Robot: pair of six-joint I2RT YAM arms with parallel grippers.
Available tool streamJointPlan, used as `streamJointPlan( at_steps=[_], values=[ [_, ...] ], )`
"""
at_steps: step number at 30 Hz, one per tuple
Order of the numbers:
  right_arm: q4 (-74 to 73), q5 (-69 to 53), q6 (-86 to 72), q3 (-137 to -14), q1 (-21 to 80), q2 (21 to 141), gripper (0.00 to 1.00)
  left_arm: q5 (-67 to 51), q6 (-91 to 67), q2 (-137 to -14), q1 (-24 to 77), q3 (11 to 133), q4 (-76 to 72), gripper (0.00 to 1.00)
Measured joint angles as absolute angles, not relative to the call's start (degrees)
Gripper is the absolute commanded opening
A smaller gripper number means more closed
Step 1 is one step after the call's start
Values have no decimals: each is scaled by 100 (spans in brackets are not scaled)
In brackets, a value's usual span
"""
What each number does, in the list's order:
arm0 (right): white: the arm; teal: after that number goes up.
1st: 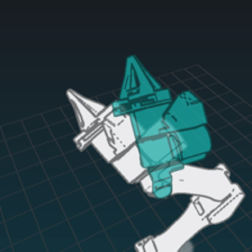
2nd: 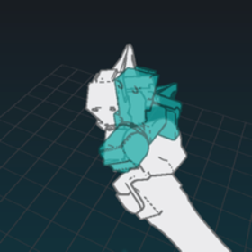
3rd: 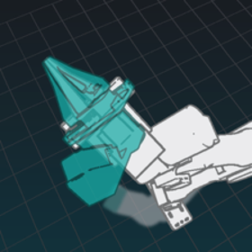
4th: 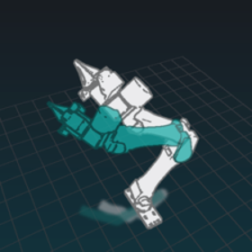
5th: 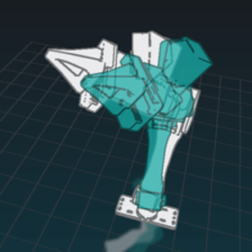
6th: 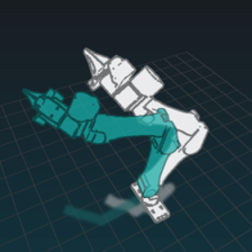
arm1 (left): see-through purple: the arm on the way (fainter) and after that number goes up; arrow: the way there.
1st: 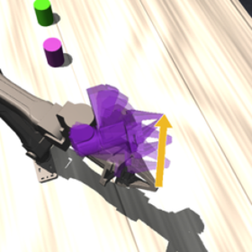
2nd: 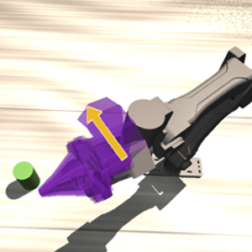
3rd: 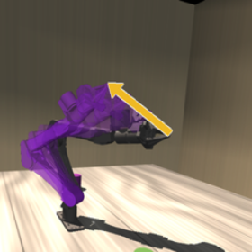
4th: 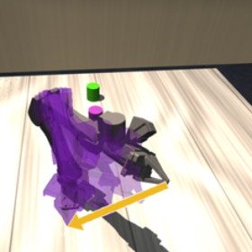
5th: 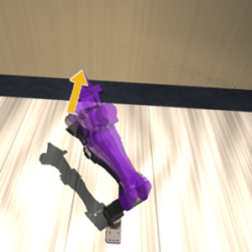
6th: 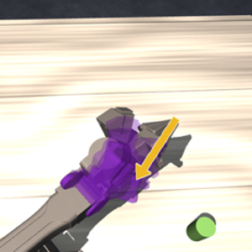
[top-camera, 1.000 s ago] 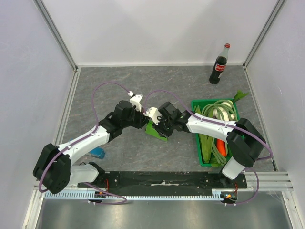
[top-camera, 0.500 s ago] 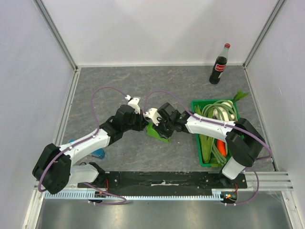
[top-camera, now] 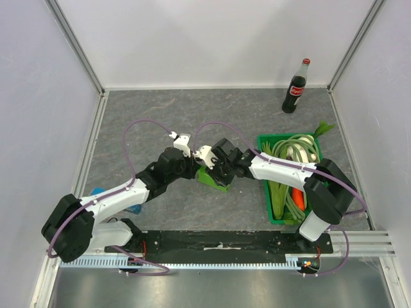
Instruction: Fold the paper box
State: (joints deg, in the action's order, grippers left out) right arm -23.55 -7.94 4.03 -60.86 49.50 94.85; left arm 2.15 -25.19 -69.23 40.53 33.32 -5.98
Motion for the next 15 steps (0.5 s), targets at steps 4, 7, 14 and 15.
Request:
streamJointPlan(
  at_steps=[4,7,14,15],
  values=[
    [-2357,-692,405,-6097,4956,9489,38,637,-2543,-6925,4237,3326,-598,2],
    [-2305,-574,405,-6110,4978,9487,38,919,-2589,-6912,4331,3247,-679,2],
    [-2263,-377,316,-6110,5052,9476,40,1236,-2609,-6748,4534,2873,-972,2],
    [-2263,-366,305,-6110,5052,9476,41,1251,-2611,-6746,4541,2860,-1000,2]
  ],
)
